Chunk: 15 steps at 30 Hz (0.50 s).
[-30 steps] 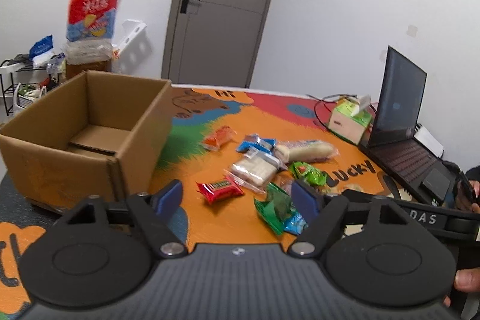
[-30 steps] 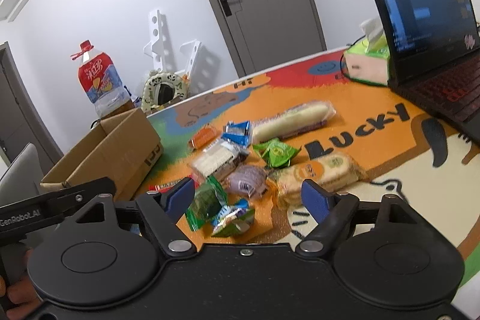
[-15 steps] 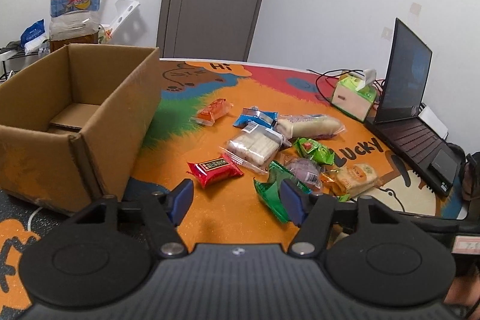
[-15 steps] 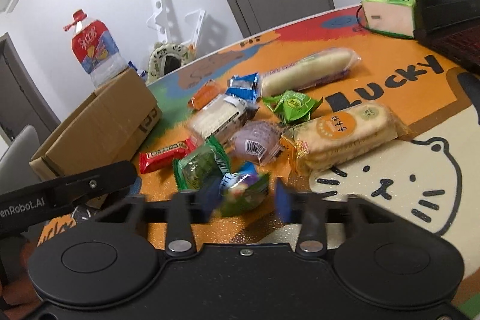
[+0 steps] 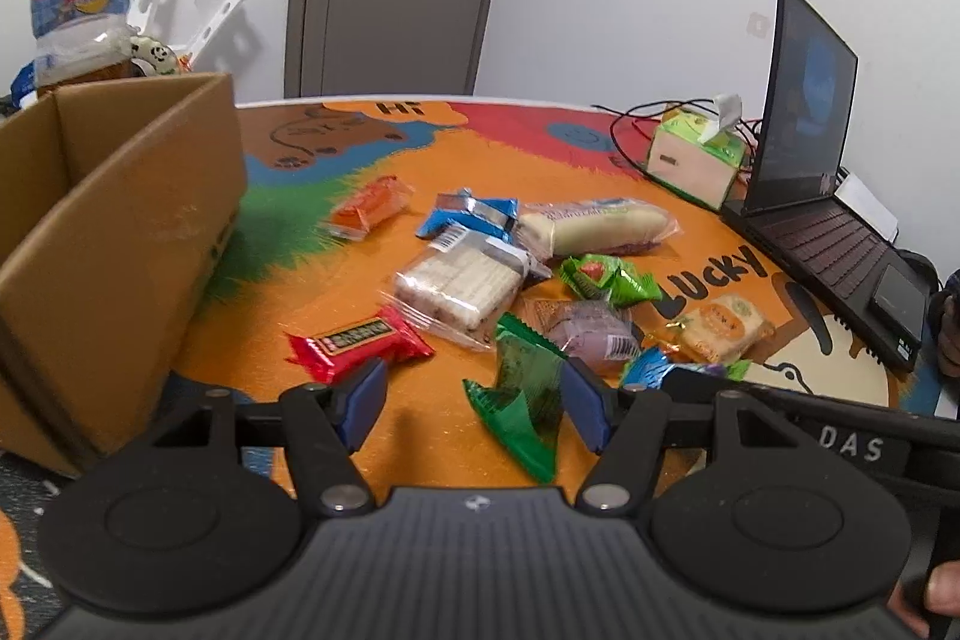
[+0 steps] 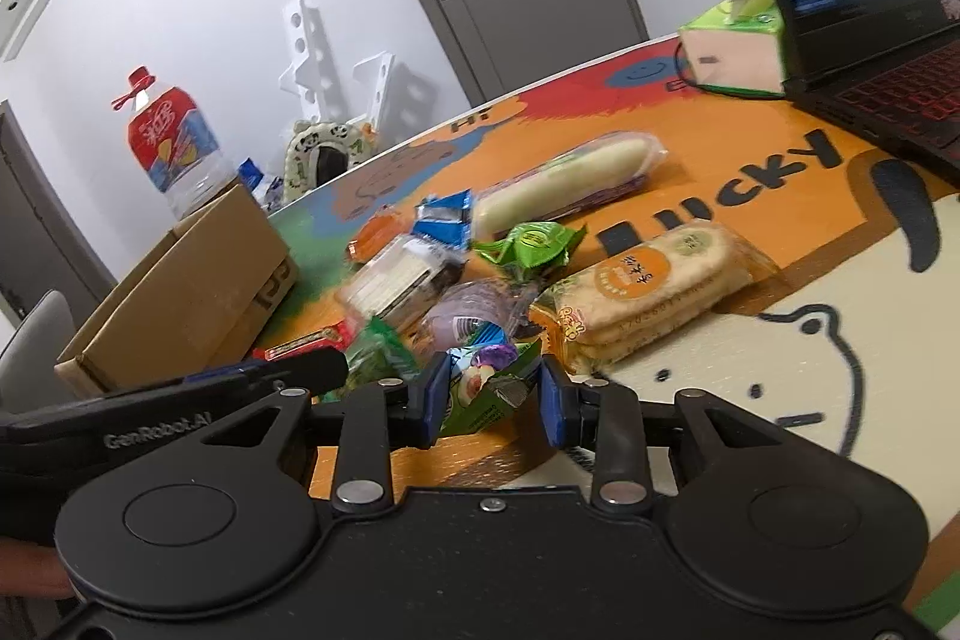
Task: Organize snacks
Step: 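Return both tools to the pile and grasp green packets with each, then carry the green packet in the left tool while the right tool carries its packet to the box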
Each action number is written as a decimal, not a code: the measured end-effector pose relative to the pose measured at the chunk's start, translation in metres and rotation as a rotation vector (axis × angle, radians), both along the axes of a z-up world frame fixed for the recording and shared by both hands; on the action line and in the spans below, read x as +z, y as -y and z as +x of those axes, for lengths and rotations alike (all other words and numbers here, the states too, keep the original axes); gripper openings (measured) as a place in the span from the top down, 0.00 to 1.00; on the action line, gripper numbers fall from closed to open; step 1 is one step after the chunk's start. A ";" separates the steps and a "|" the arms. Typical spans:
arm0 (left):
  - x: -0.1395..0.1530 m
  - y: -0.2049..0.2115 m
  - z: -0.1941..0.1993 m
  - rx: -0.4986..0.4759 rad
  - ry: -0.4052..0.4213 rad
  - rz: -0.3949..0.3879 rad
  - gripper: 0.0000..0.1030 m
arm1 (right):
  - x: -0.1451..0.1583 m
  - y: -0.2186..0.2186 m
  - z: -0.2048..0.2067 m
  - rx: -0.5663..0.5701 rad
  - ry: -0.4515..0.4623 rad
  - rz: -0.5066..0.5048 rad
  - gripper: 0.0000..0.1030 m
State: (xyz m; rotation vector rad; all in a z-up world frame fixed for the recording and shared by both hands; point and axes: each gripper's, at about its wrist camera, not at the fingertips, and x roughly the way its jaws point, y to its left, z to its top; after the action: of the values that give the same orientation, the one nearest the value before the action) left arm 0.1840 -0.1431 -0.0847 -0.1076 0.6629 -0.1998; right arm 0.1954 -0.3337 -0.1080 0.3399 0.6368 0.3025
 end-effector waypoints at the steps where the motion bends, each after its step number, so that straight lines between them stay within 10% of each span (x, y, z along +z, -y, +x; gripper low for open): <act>1: -0.002 0.002 0.001 -0.004 -0.003 0.001 0.39 | 0.000 0.002 0.000 -0.004 0.001 0.001 0.69; 5: -0.010 0.006 0.006 -0.013 -0.008 0.011 0.39 | -0.001 0.002 0.000 -0.011 0.000 -0.002 0.69; 9: -0.016 0.006 0.007 -0.022 -0.029 0.012 0.68 | 0.000 0.001 0.000 -0.013 0.000 -0.007 0.69; 15: -0.010 -0.007 -0.001 -0.007 -0.015 -0.028 0.72 | 0.006 -0.004 -0.003 -0.007 0.018 -0.013 0.69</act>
State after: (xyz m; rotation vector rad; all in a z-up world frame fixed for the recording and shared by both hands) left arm 0.1835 -0.1364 -0.0945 -0.1338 0.6755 -0.2148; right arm 0.1923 -0.3296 -0.1016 0.3269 0.6194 0.2947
